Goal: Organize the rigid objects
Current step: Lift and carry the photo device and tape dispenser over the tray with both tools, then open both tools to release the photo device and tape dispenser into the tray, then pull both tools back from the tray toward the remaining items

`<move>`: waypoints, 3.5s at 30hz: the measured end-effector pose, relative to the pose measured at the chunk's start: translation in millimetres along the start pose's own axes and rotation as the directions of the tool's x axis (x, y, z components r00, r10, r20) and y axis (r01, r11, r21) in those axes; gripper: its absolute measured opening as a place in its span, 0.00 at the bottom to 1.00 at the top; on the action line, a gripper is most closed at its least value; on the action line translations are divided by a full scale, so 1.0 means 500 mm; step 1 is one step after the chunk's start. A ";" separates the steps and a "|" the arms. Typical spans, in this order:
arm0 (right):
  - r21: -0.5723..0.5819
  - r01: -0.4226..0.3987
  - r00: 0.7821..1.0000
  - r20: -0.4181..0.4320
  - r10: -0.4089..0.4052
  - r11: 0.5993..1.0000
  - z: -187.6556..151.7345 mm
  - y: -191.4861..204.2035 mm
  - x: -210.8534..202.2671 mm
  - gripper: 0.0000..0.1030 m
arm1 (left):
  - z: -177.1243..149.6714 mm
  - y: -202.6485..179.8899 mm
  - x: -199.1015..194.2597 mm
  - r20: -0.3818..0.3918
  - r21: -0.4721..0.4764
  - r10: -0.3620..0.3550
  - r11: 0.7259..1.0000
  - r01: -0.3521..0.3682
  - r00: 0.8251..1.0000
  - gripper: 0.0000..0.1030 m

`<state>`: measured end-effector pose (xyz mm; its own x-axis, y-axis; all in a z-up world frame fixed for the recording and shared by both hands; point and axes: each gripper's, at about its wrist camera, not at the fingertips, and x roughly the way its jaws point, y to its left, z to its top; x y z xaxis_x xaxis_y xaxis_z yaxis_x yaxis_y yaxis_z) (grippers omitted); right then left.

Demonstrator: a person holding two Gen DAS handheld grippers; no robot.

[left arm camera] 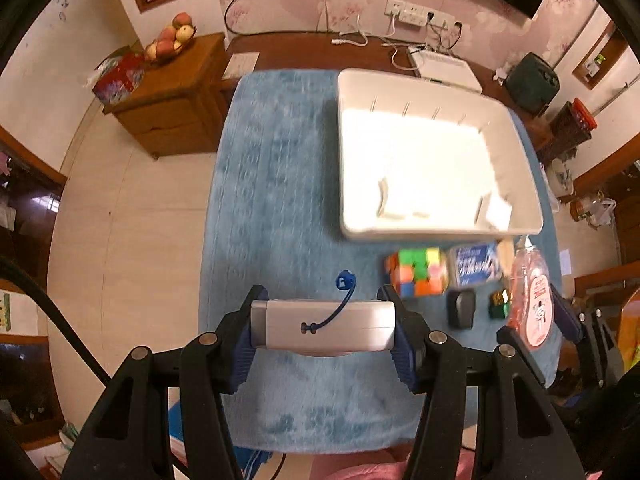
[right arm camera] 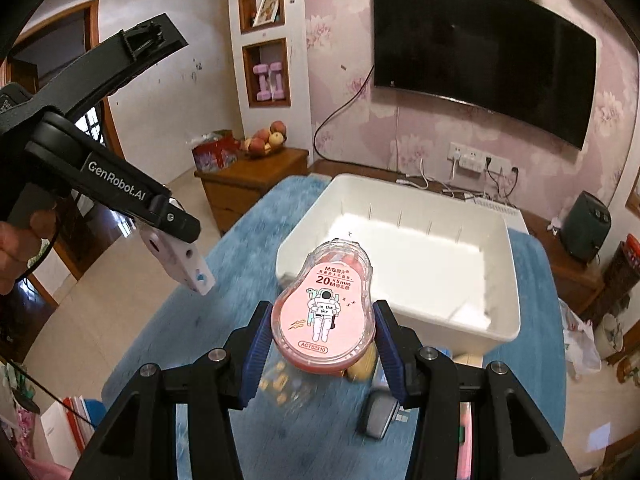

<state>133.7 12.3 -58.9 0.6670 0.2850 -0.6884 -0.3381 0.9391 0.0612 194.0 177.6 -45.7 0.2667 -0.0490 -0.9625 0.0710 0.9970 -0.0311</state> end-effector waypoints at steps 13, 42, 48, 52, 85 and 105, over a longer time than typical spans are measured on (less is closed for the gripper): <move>0.107 0.005 1.000 -0.020 -0.003 0.994 0.053 -0.114 0.119 0.49 | 0.136 -0.060 0.065 0.008 0.003 -0.030 1.000 0.030 1.000 0.58; 0.229 -0.003 0.999 -0.050 0.015 0.973 0.063 -0.222 0.236 0.67 | 0.225 -0.132 0.070 0.247 0.082 -0.042 0.996 0.023 0.968 0.75; 0.227 0.004 1.000 -0.010 -0.001 0.974 0.072 -0.203 0.186 0.75 | 0.183 -0.118 0.009 0.334 0.095 -0.062 0.995 0.032 0.940 0.75; 0.238 0.012 1.000 0.025 -0.019 0.971 0.072 -0.190 0.140 0.78 | 0.149 -0.097 -0.034 0.403 0.071 -0.074 0.996 0.050 0.912 0.75; 0.443 0.165 0.986 -0.074 -0.147 0.881 -0.175 -0.106 -0.085 0.79 | -0.169 -0.024 -0.110 0.458 0.128 -0.184 0.982 0.140 0.870 0.80; 0.447 0.243 0.958 -0.252 -0.139 0.861 -0.286 -0.220 -0.073 0.79 | -0.195 -0.164 0.002 0.263 0.164 -0.238 0.966 0.199 0.935 0.80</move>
<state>51.8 -129.0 -144.0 0.5182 0.0936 -0.8501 0.1677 0.9636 0.2083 95.0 101.7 -70.2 0.4854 -0.2987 -0.8217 0.2798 0.9435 -0.1777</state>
